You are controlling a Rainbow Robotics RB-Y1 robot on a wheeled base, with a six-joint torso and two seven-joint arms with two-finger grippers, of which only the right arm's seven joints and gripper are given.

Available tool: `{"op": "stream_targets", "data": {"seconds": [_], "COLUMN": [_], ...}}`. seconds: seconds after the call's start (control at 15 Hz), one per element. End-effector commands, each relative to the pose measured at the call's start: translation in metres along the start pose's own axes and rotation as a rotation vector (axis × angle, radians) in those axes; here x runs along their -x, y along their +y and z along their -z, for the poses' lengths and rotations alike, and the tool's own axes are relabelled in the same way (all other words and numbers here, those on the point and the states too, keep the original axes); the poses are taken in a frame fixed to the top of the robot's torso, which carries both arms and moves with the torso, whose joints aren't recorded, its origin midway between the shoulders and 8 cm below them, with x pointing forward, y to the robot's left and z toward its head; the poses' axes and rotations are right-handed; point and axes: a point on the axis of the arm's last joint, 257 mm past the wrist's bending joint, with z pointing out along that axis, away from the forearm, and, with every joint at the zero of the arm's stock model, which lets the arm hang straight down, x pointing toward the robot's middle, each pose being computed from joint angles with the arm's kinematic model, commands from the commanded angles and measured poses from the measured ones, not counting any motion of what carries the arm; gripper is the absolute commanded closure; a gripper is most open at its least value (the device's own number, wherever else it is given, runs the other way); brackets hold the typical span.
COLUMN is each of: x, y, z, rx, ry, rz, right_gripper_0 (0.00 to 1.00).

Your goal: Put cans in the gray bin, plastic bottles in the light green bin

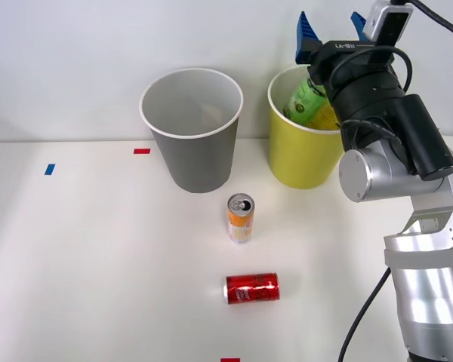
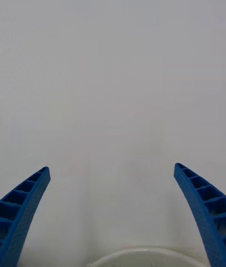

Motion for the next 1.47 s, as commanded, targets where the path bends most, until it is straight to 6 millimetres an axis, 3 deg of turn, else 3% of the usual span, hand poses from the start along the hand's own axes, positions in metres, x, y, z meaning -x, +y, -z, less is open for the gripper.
{"op": "stream_targets", "data": {"seconds": [0.07, 0.4, 0.6, 0.87, 1.07, 1.47], "x": [-0.004, -0.024, -0.022, -0.027, -0.047, -0.081], "y": [0.002, 0.008, 0.009, 0.006, 0.0, -0.014], "z": [0.011, 0.064, 0.099, 0.166, 0.21, 0.278], "rx": [0.017, 0.023, 0.023, 0.003, -0.035, -0.103], "ry": [-0.027, -0.11, -0.1, -0.059, -0.033, 0.063], "rz": [0.014, -0.009, 0.001, -0.005, -0.023, 0.005], "right_gripper_0": [0.0, 0.0, 0.0, 0.0, 0.0, 0.0]}}
